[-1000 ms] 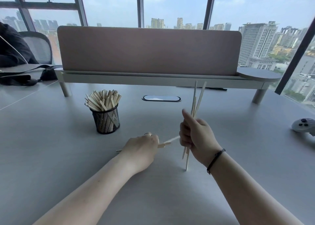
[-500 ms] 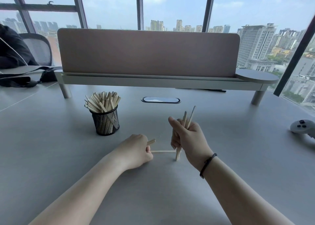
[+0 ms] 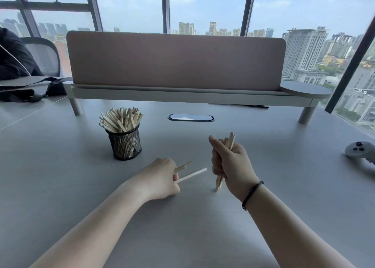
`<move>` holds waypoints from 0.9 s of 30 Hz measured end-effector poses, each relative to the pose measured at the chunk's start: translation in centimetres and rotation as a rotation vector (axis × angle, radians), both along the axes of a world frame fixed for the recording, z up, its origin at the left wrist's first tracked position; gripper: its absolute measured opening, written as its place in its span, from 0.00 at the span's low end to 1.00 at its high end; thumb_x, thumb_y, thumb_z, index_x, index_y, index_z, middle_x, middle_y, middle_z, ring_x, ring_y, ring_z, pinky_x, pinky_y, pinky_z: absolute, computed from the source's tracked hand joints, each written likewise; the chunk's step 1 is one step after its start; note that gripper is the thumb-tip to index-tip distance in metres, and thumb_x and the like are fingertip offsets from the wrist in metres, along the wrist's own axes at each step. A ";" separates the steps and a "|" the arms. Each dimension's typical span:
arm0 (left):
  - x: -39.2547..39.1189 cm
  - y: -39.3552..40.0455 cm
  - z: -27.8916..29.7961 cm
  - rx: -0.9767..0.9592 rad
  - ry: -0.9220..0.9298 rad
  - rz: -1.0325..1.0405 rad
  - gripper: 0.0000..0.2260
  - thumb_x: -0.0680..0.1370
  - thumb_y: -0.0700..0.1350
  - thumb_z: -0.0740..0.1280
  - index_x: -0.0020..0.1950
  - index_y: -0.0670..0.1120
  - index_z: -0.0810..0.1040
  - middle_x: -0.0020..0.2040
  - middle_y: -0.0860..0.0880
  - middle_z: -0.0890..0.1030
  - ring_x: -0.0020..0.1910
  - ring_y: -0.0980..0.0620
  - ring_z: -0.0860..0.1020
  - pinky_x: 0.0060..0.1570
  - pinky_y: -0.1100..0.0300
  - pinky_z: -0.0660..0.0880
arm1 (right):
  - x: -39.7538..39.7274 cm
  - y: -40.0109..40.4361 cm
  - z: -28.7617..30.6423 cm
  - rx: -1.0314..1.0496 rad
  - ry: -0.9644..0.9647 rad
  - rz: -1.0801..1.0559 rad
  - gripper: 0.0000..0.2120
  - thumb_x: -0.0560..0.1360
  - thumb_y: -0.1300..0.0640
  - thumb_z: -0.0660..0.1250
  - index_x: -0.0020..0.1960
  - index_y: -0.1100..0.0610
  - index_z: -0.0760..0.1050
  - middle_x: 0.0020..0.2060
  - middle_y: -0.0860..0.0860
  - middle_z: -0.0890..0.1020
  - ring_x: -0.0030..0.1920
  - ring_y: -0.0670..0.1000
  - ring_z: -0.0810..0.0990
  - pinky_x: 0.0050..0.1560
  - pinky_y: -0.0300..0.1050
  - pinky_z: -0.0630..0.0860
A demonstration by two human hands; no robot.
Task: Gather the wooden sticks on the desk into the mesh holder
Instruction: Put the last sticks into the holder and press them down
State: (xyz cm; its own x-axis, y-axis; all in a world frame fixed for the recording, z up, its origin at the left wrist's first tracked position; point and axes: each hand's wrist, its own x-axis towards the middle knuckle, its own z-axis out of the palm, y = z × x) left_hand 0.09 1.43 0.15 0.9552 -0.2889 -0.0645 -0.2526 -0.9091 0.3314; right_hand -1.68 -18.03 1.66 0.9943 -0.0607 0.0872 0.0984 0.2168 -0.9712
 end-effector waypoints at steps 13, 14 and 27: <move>-1.0 -0.4 0.5 0.038 0.061 0.028 0.12 0.72 0.48 0.65 0.43 0.39 0.79 0.42 0.43 0.83 0.33 0.46 0.74 0.32 0.59 0.69 | -0.2 0.3 0.0 -0.010 -0.005 0.015 0.26 0.78 0.54 0.68 0.27 0.51 0.59 0.22 0.48 0.60 0.23 0.49 0.55 0.27 0.40 0.53; -1.0 -0.3 0.5 0.039 0.046 0.025 0.12 0.72 0.48 0.64 0.43 0.39 0.79 0.41 0.42 0.83 0.34 0.46 0.75 0.32 0.58 0.70 | -0.2 0.3 0.0 -0.011 0.002 0.013 0.26 0.78 0.54 0.68 0.27 0.51 0.59 0.22 0.48 0.60 0.23 0.49 0.55 0.26 0.40 0.54; -0.6 0.1 0.4 -0.034 0.050 0.049 0.05 0.67 0.45 0.69 0.42 0.49 0.80 0.39 0.53 0.82 0.39 0.52 0.82 0.41 0.57 0.81 | -0.5 0.7 -0.4 -0.075 0.105 0.030 0.25 0.79 0.54 0.67 0.25 0.51 0.63 0.21 0.46 0.63 0.22 0.47 0.57 0.24 0.38 0.57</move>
